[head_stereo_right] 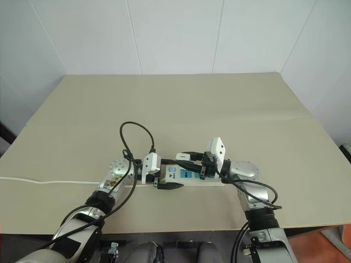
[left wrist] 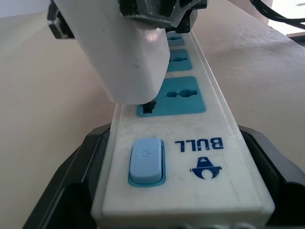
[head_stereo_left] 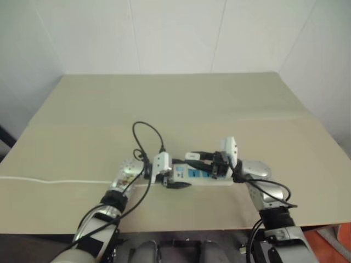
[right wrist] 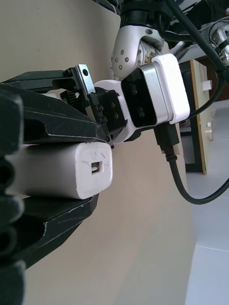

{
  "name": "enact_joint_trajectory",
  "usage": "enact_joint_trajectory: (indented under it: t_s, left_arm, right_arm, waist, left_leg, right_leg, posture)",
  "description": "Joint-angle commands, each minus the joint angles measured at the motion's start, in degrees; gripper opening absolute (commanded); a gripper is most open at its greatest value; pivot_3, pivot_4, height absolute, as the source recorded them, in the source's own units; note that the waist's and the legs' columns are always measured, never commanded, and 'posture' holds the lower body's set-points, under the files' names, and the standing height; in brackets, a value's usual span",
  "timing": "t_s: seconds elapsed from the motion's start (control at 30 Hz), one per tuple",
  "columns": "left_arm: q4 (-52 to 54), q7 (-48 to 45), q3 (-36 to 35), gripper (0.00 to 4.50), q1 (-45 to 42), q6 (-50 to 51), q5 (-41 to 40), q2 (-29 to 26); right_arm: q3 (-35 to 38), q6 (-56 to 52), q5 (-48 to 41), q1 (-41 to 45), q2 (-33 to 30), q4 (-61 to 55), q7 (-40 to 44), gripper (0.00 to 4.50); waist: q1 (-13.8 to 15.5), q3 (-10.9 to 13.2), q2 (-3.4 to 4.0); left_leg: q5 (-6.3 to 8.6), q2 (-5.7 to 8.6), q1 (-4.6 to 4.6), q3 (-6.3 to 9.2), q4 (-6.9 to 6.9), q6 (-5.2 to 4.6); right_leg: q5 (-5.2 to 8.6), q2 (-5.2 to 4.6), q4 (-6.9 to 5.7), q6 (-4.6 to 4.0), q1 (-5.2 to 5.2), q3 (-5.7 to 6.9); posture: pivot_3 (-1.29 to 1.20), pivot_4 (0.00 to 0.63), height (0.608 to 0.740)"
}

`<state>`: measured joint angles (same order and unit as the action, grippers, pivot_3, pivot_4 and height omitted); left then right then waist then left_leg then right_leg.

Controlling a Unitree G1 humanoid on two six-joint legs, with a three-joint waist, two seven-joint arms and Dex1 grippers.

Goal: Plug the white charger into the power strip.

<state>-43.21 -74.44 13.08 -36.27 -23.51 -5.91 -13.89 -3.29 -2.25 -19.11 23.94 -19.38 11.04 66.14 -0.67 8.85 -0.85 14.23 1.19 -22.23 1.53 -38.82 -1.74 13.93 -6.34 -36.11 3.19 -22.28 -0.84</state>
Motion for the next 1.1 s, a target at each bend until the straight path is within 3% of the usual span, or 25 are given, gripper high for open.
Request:
enact_joint_trajectory:
  t_s: [0.03, 0.37, 0.73, 1.1]
  left_arm:
    - [-1.83, -1.17, 2.78, 3.37, 1.98, 1.09, 3.04, -1.01]
    - [-1.59, -1.11, 2.92, 3.37, 2.07, 1.36, 2.93, -1.38]
    - [-0.99, -0.52, 3.32, 3.37, 2.29, 1.75, 2.6, -1.92]
    - [-0.98, -0.49, 3.83, 3.37, 2.08, 1.53, 2.55, -2.39]
  right_arm:
    - [-0.78, 5.07, 2.31, -0.46, -2.42, 1.95, 1.81, 1.17]
    - [-2.84, 12.92, 5.56, -0.45, -5.95, 13.35, 3.21, 1.17]
    - [-3.42, 12.16, 6.09, -0.26, -11.13, 21.28, 4.29, 1.17]
    - [-8.23, 9.98, 7.69, 6.16, -9.57, 25.06, 5.09, 1.17]
  waist:
    - [0.03, 0.0, 0.0]
    - [0.12, -0.06, -0.03]
    - [0.37, -0.98, -0.5]
    - [-0.02, -1.06, -0.63]
  left_leg:
    - [0.0, 0.0, 0.0, 0.0, 0.0, 0.0]
    - [0.0, 0.0, 0.15, 0.0, 0.0, 0.0]
    - [0.01, -0.03, 0.37, 0.01, 0.02, -0.01]
    - [0.07, -0.15, 1.09, 0.04, 0.19, 0.01]
  right_leg:
    - [0.0, 0.0, 0.01, 0.0, 0.0, 0.0]
    - [0.0, 0.0, 0.02, 0.0, 0.17, 0.0]
    - [0.01, 0.0, 0.09, -0.01, 0.4, 0.0]
    - [0.06, 0.0, 0.26, -0.06, 1.09, 0.01]
  posture:
    - [0.0, 0.15, 0.74]
    - [0.0, 0.15, 0.74]
    - [0.0, 0.15, 0.74]
    - [0.0, 0.15, 0.74]
